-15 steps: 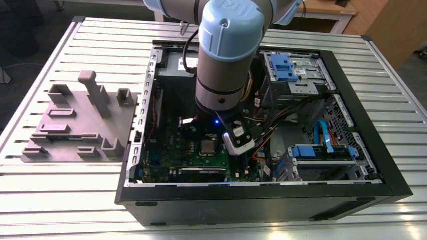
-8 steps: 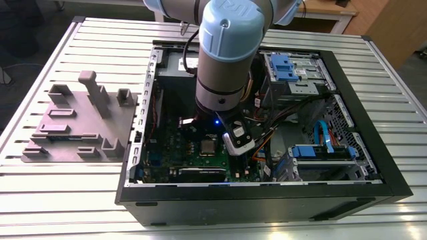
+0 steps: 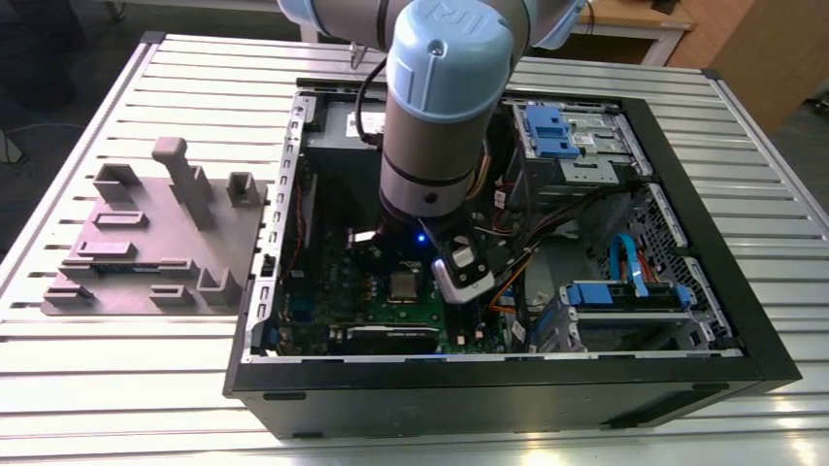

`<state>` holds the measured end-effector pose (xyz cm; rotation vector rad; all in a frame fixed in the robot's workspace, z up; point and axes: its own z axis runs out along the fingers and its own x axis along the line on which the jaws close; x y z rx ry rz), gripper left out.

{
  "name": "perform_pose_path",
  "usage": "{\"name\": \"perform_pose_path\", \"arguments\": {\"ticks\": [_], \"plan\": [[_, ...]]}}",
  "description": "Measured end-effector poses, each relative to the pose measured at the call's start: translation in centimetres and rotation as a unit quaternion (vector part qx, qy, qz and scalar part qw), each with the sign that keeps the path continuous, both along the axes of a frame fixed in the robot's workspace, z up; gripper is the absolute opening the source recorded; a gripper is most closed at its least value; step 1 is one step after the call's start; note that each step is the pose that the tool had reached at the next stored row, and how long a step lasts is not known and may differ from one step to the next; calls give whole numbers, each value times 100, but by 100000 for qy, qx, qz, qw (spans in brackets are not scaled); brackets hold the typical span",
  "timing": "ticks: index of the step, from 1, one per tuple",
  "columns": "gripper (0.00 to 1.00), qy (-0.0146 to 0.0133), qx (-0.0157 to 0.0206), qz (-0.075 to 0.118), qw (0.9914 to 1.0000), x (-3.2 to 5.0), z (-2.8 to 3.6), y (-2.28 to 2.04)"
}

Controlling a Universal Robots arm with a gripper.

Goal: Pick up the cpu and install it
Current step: 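Place the cpu into insertion slot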

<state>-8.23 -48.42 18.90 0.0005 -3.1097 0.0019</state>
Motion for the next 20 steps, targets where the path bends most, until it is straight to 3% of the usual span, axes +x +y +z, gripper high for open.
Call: {"name": "perform_pose_path", "arguments": {"ticks": [8,20], "plan": [[47,11,-9,-96,100000,-1,-47,-1],[48,10,5,-113,100000,-2,-58,-1]]}}
